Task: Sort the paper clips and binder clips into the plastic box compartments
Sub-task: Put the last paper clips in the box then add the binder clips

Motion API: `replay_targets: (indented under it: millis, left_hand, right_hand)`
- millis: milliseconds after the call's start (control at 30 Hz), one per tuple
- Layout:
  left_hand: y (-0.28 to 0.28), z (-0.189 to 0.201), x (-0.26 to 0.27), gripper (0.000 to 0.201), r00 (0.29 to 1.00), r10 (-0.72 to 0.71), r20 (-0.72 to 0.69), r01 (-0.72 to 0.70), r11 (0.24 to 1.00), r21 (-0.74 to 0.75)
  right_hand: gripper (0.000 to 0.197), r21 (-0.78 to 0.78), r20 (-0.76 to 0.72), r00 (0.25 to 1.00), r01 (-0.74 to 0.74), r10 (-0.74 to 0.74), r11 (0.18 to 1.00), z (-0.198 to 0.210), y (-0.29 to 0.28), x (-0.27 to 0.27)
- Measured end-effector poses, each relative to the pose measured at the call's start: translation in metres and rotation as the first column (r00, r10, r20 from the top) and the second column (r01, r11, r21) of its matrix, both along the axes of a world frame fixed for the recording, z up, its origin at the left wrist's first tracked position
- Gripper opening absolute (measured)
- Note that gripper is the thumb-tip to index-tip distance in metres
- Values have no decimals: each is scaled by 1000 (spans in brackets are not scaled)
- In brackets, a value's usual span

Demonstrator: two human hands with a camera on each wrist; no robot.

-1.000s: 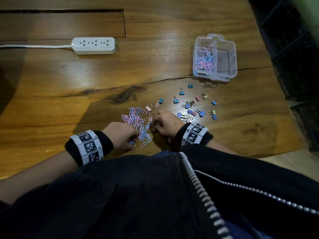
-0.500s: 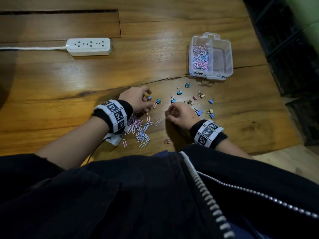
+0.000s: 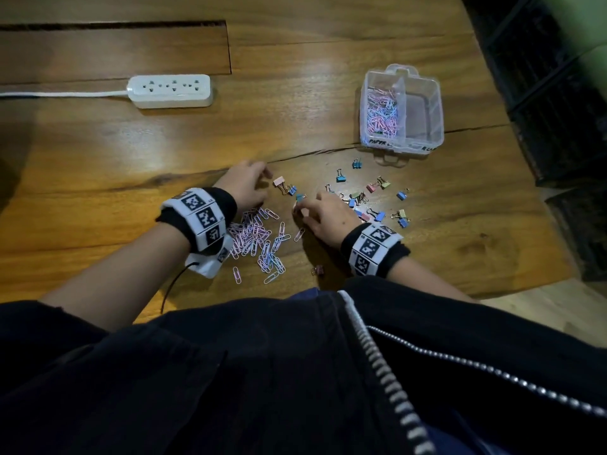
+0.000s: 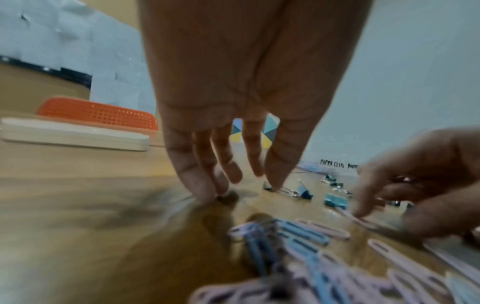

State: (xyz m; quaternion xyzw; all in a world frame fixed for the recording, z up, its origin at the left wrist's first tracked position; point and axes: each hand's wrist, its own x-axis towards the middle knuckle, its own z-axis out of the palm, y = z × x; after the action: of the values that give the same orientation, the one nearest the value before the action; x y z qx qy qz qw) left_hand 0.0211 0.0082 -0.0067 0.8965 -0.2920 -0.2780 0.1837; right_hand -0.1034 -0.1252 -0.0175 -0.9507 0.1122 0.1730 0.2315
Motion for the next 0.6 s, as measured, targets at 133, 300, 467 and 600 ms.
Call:
replay_targets:
  millis: [133,300,467,600]
  left_hand:
    - [30,6,-5,48,986,-166,0,160,952,260]
    - [47,5,-38,81,964,-266,-27,261,916,305]
    - [38,-4,-65,54,980,-185,78,170,971,166]
    - [31,-5,-64,34,982,-176,73,162,973,167]
  right_hand:
    - [17,141,-65,998,17,-8,990,6,-7,-16]
    - [24,231,-38,989,145,-140,962,12,-8,-24]
    - [47,170,-78,992,107,-95,980,6,2,-25]
    - [45,109,-59,974,222,-217,969,3,-5,-16]
